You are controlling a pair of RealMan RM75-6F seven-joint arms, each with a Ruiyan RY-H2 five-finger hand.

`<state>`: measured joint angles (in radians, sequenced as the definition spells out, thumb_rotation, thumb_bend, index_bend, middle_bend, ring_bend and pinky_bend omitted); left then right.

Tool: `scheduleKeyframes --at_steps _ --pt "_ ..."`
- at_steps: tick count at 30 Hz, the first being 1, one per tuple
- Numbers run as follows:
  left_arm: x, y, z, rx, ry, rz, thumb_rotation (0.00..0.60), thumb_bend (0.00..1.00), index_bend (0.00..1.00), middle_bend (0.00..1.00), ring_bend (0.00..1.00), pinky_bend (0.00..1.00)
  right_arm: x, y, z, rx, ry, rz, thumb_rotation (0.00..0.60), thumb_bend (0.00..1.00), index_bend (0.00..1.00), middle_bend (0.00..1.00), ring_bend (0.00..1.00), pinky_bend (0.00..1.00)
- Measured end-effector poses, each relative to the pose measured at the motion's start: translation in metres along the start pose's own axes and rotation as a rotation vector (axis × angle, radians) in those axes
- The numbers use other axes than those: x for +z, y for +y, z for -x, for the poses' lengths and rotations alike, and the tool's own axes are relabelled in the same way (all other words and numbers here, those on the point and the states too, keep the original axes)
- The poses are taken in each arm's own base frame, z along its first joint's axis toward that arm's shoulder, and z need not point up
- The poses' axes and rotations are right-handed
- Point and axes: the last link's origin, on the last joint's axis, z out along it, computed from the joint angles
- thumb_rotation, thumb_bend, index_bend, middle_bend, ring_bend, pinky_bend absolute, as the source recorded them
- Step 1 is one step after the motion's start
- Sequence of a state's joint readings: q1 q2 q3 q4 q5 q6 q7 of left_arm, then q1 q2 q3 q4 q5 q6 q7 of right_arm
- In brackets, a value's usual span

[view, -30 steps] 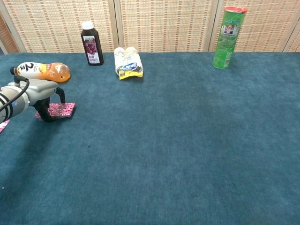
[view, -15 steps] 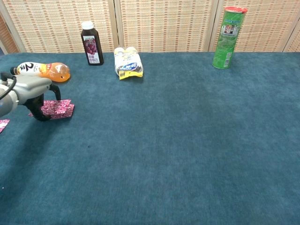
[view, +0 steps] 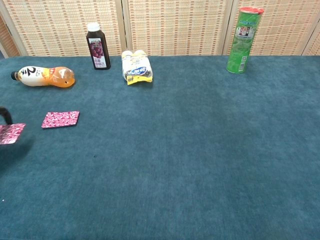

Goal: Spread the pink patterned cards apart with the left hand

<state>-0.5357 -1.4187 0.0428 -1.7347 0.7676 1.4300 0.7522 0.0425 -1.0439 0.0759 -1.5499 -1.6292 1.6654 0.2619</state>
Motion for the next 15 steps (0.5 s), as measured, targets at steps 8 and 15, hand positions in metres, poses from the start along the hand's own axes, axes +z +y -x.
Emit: scheduleKeyframes --at_steps 8,15 --pt "-0.013 -0.023 0.019 -0.010 0.002 -0.022 0.600 0.32 0.56 1.00 1.00 1.00 0.001 0.000 0.001 -0.002 -0.001 0.007 0.600 0.53 0.75 0.65 0.69 0.99" --pt "-0.022 -0.032 0.031 -0.014 -0.021 -0.036 0.600 0.32 0.49 1.00 1.00 1.00 0.001 0.000 0.001 -0.004 0.001 0.008 0.600 0.53 0.75 0.65 0.70 0.99"
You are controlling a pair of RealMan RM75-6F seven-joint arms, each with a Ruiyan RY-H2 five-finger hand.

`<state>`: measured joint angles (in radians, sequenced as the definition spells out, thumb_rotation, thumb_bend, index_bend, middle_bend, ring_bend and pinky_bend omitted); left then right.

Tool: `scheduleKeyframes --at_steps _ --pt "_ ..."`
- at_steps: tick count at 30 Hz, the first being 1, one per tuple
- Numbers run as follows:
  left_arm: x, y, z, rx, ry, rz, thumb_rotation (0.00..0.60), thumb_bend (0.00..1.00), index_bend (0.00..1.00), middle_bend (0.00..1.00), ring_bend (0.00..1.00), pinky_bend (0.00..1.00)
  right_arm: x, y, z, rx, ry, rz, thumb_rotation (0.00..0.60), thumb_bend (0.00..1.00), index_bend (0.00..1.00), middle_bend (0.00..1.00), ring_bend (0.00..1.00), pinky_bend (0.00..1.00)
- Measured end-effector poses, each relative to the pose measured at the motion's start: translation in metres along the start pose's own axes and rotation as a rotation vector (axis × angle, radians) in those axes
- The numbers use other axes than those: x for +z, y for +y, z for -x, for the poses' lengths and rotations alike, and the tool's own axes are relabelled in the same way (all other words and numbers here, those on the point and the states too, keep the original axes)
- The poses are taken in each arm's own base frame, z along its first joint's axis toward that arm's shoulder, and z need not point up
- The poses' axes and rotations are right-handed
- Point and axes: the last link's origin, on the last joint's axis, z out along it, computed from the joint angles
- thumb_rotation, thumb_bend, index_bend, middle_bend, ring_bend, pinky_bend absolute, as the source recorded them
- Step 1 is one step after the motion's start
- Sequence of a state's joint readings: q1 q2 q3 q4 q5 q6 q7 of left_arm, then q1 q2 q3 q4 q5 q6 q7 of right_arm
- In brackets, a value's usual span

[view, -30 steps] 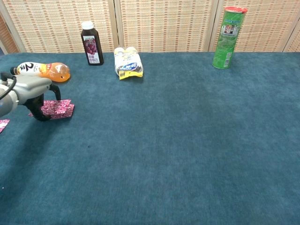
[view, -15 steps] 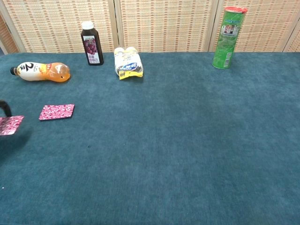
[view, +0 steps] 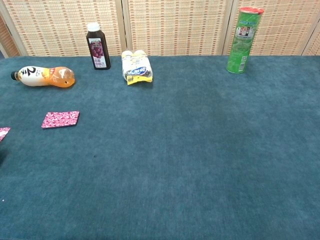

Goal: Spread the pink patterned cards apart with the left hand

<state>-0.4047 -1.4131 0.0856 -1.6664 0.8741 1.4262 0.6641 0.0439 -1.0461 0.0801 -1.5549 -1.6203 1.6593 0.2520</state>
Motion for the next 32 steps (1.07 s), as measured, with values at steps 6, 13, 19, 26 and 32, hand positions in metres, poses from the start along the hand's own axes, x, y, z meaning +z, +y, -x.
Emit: scheduleKeyframes --at_steps 6,13,19,26,32 --pt "-0.002 -0.001 0.006 -0.005 -0.016 -0.006 0.600 0.32 0.24 1.00 1.00 1.00 0.000 0.000 0.000 0.000 0.003 0.000 0.600 0.53 0.75 0.65 0.70 0.99" --pt "-0.003 -0.001 0.008 -0.024 -0.021 -0.005 0.600 0.31 0.08 1.00 1.00 1.00 0.000 0.000 0.000 -0.001 0.000 0.000 0.600 0.53 0.75 0.65 0.70 0.99" --pt "-0.005 -0.004 0.007 -0.031 -0.029 -0.010 0.600 0.30 0.09 1.00 1.00 1.00 -0.001 0.000 0.000 -0.002 0.002 0.000 0.600 0.53 0.75 0.65 0.69 0.99" --pt "-0.018 -0.006 -0.026 -0.145 0.076 0.028 0.600 0.29 0.30 0.96 0.99 0.99 0.001 0.000 0.001 -0.002 0.002 0.002 0.600 0.53 0.75 0.65 0.69 0.99" --pt "-0.034 -0.035 -0.068 -0.236 0.257 0.141 0.600 0.32 0.20 0.39 0.43 0.52 0.001 -0.001 0.005 -0.025 -0.012 -0.007 0.600 0.53 0.75 0.65 0.70 0.99"
